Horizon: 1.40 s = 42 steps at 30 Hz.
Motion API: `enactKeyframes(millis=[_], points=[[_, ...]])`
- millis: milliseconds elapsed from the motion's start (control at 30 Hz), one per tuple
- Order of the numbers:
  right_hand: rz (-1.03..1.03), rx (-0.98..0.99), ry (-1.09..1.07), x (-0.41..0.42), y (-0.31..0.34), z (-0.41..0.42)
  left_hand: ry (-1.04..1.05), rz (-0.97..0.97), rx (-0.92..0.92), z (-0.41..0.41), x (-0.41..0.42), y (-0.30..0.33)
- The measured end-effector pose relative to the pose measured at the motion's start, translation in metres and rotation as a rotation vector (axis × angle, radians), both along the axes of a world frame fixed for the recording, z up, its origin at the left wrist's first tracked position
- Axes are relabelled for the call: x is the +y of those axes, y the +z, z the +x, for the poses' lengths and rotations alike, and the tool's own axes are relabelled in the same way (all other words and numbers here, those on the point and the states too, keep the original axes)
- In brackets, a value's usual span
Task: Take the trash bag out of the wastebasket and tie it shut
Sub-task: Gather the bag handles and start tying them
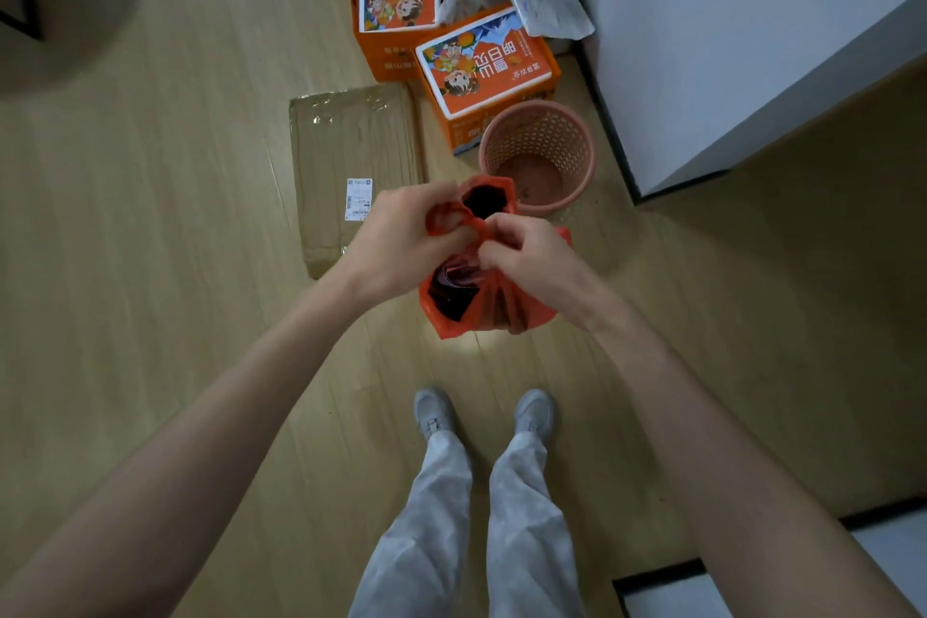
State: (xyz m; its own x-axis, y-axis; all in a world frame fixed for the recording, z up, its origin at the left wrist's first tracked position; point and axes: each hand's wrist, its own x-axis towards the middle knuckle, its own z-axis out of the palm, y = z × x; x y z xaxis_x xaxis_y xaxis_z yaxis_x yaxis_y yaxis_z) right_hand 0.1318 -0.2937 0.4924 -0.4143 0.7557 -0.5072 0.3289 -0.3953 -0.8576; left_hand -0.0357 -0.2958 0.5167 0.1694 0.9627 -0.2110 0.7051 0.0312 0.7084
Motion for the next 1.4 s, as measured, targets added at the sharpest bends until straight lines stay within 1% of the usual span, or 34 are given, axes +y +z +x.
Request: enactKeyframes(millis=[33,100,167,267,367,567,633,667,733,800,833,867,900,933,1000,1033,1067,1133,1233,1333,1400], points=[[0.128,-0.108,0.037,-0.002,-0.001,-0.002,0.030,-0.074,-0.046,0.002,0.003,0.003],[0.371,-0.244,0.003,-0.008,-0.003,-0.005,0.086,-0.286,-0.216,0.003,0.008,0.009],[0.591,-0.292,-0.074,-0.014,-0.005,-0.005,0.111,-0.457,-0.354,0.004,0.012,0.013],[0.861,-0.329,-0.096,-0.023,-0.007,0.001,0.137,-0.577,-0.464,0.004,0.017,0.017],[0.995,-0.347,-0.071,-0.025,-0.007,0.008,0.184,-0.639,-0.554,0.007,0.019,0.017],[1.113,-0.302,-0.130,-0.018,-0.004,0.022,0.260,-0.720,-0.735,0.017,0.020,0.019],[1.059,-0.275,-0.181,-0.014,0.000,0.027,0.260,-0.715,-0.756,0.021,0.020,0.019],[0.999,-0.258,-0.212,-0.012,0.003,0.027,0.263,-0.705,-0.754,0.023,0.021,0.019],[0.787,-0.178,-0.269,-0.008,0.008,0.025,0.286,-0.666,-0.723,0.026,0.021,0.020],[0.445,-0.033,-0.317,-0.004,0.012,0.022,0.332,-0.624,-0.669,0.027,0.022,0.019],[0.232,0.082,-0.345,-0.004,0.014,0.021,0.368,-0.605,-0.630,0.028,0.023,0.018],[0.024,0.211,-0.375,-0.003,0.018,0.021,0.410,-0.569,-0.578,0.029,0.023,0.016],[-0.116,0.299,-0.405,-0.003,0.019,0.021,0.448,-0.496,-0.495,0.029,0.023,0.014],[-0.157,0.316,-0.406,-0.004,0.021,0.023,0.483,-0.392,-0.378,0.029,0.025,0.012],[-0.035,0.189,-0.377,-0.011,0.021,0.034,0.578,-0.170,-0.175,0.021,0.032,0.012],[0.044,0.117,-0.372,-0.016,0.018,0.043,0.643,-0.115,-0.134,0.013,0.037,0.013],[0.073,0.064,-0.370,-0.021,0.014,0.054,0.706,-0.098,-0.112,0.003,0.041,0.014],[0.067,-0.024,-0.326,-0.030,0.004,0.077,0.775,-0.160,-0.125,-0.017,0.047,0.013],[-0.007,-0.094,-0.267,-0.033,-0.016,0.092,0.875,-0.332,-0.266,-0.028,0.042,0.000],[-0.041,-0.129,-0.321,-0.027,-0.031,0.087,0.985,-0.419,-0.420,-0.028,0.035,-0.013],[-0.060,-0.136,-0.421,-0.026,-0.033,0.077,0.996,-0.408,-0.448,-0.025,0.035,-0.017]])
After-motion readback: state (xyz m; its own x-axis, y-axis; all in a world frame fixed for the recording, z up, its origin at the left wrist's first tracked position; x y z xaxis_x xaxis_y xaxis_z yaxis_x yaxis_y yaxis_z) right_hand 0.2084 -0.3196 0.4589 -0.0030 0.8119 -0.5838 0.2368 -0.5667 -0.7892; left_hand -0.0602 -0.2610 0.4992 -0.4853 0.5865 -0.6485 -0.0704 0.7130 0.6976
